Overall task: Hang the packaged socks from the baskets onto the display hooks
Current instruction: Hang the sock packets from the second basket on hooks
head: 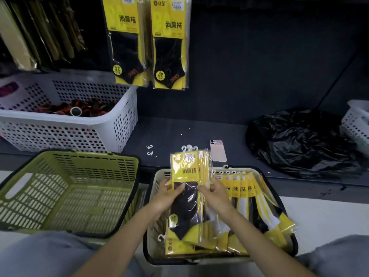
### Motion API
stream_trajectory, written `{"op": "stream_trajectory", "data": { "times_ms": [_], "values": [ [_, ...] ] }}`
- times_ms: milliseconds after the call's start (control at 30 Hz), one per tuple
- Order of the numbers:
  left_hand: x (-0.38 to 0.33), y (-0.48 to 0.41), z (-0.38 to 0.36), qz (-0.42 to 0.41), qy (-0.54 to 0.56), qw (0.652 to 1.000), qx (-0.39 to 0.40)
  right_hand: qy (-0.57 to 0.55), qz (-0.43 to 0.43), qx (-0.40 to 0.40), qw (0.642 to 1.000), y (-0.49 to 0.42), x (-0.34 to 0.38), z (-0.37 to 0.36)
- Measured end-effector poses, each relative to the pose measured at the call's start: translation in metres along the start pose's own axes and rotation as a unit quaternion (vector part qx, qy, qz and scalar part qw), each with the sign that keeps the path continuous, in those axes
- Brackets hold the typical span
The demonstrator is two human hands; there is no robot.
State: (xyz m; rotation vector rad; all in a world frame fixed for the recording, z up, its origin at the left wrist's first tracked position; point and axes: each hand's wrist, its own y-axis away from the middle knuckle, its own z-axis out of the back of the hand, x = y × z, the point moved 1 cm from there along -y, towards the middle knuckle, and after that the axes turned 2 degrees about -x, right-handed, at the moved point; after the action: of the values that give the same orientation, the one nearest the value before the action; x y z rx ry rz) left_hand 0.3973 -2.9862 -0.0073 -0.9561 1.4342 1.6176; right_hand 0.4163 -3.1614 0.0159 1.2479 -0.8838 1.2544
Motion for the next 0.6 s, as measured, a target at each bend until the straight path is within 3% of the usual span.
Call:
{"op": "stream_trajectory", "data": {
  "times_ms": [133,300,433,600],
  "values": [
    [-0.046,0.009,0.000,-0.086,0.056,0.992,0.077,-0.035,0.097,0.056,0.993,0.000,0.034,0.019],
    [-0.038,0.022,-0.019,-0.124,-0.041,0.983,0.127,0.014,0.077,0.088,0.993,0.001,0.032,0.037],
    [-0.026,0.019,-0.023,-0.116,-0.057,0.986,0.101,0.025,0.053,0.083,0.995,0.003,0.018,0.035],
    [-0.048,0.018,-0.021,-0.116,-0.008,0.991,0.072,-0.045,0.068,0.054,0.995,-0.001,0.035,0.041]
  ]
}}
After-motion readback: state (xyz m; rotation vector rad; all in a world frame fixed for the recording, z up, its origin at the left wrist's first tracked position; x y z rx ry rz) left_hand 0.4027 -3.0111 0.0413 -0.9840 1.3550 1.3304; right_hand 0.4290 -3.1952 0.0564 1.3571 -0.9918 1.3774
